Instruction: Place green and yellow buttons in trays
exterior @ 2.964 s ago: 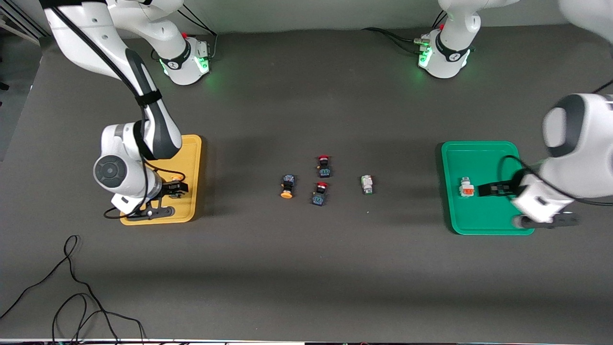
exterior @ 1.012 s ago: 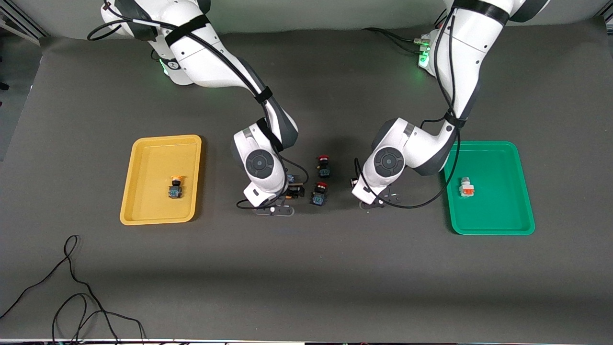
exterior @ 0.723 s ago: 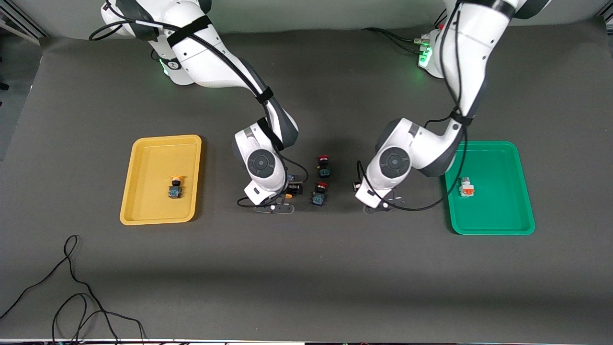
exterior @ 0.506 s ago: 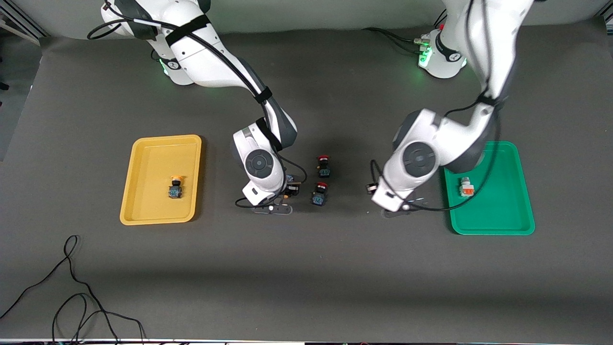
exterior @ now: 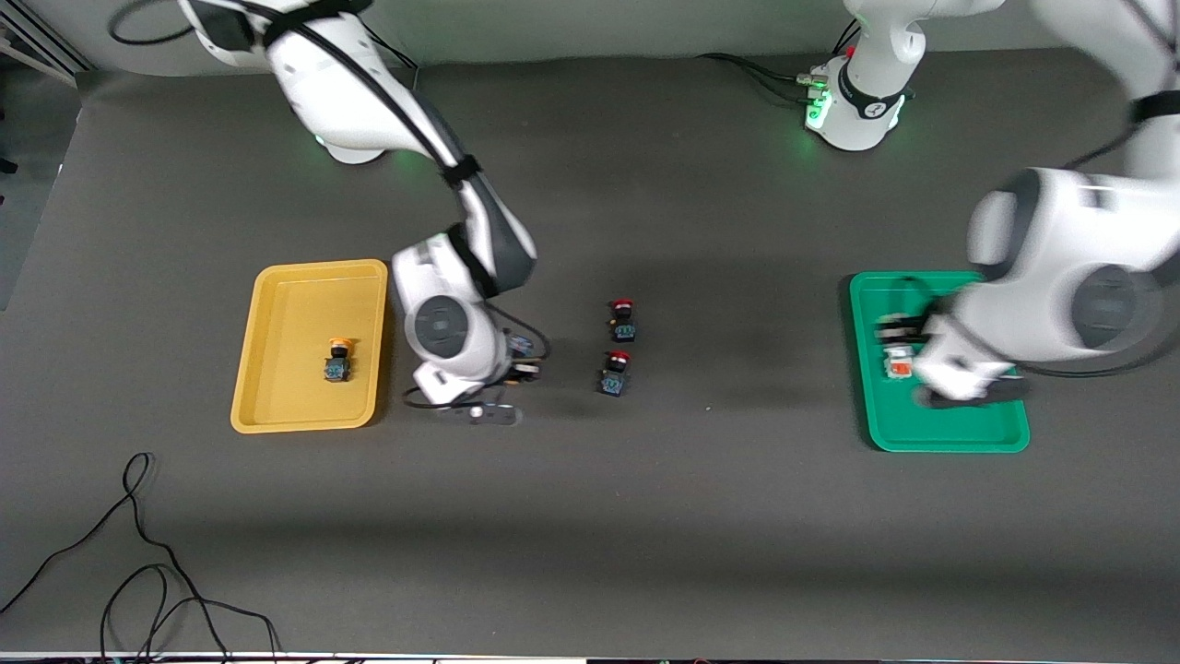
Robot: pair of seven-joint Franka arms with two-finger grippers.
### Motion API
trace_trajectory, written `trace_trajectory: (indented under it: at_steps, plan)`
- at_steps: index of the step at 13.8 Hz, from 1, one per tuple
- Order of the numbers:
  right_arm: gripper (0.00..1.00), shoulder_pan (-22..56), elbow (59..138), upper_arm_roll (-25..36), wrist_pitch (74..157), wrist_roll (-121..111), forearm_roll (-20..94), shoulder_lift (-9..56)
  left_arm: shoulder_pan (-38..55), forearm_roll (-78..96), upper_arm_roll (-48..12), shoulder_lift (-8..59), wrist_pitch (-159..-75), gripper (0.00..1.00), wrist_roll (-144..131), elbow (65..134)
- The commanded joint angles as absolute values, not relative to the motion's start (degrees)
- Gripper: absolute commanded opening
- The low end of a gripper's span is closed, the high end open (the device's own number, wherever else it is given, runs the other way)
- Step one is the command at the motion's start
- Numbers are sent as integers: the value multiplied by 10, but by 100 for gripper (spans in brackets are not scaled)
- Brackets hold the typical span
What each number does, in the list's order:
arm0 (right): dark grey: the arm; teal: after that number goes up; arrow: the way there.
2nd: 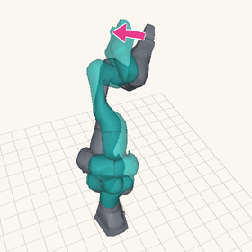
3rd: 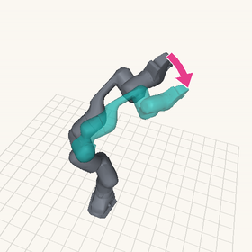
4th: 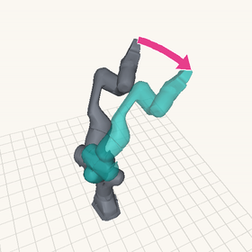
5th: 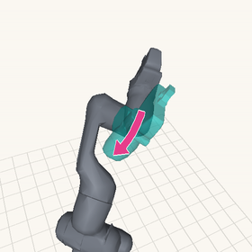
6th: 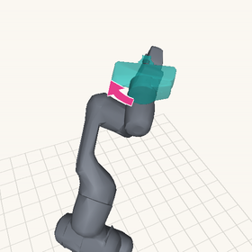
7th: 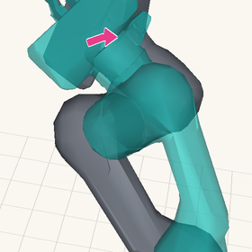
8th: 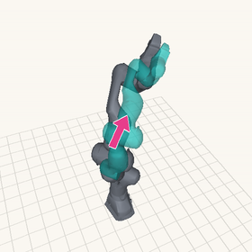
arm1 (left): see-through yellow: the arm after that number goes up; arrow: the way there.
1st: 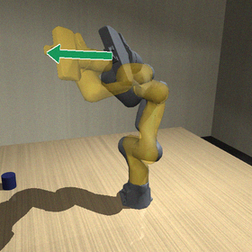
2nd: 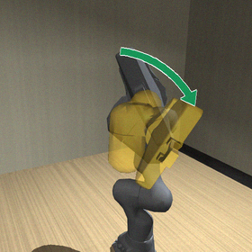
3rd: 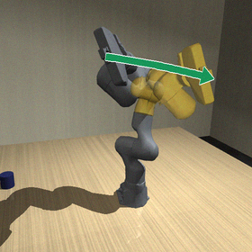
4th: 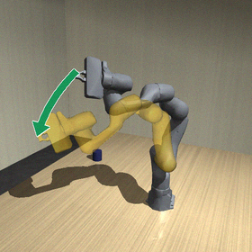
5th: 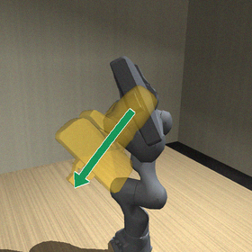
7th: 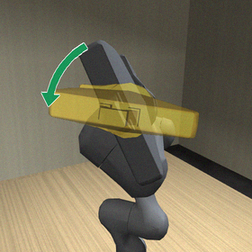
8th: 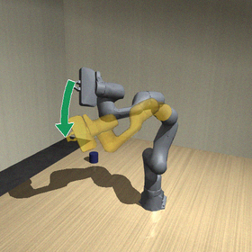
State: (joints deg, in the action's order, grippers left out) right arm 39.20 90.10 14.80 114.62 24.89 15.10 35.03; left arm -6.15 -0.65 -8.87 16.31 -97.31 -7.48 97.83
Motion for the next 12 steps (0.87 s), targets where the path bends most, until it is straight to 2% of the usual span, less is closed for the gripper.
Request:
trace_trajectory:
  at_steps: [1, 5, 7, 10, 11, 12]
  plan:
    - [0, 360, 918, 172, 1056, 178, 149, 277, -124, -59, -96, 160, -1003, 11, 2, 1013]
    - [0, 362, 941, 257, 992, 44, 93, 232, -181, -88, -95, 184, -1188, 11, 48, 1127]
    - [0, 362, 982, 325, 1000, -72, 92, 217, -191, -90, -95, 205, -1262, 11, 54, 1166]
    - [0, 361, 1025, 377, 1035, -163, 93, 216, -204, -112, -95, 232, -1337, 13, 54, 1200]
    - [0, 361, 1054, 388, 1069, -185, 94, 214, -204, -112, -95, 234, -1338, 27, 55, 1201]
    - [0, 360, 1088, 400, 1113, -212, 99, 214, -203, -112, -95, 234, -1334, 66, 62, 1196]
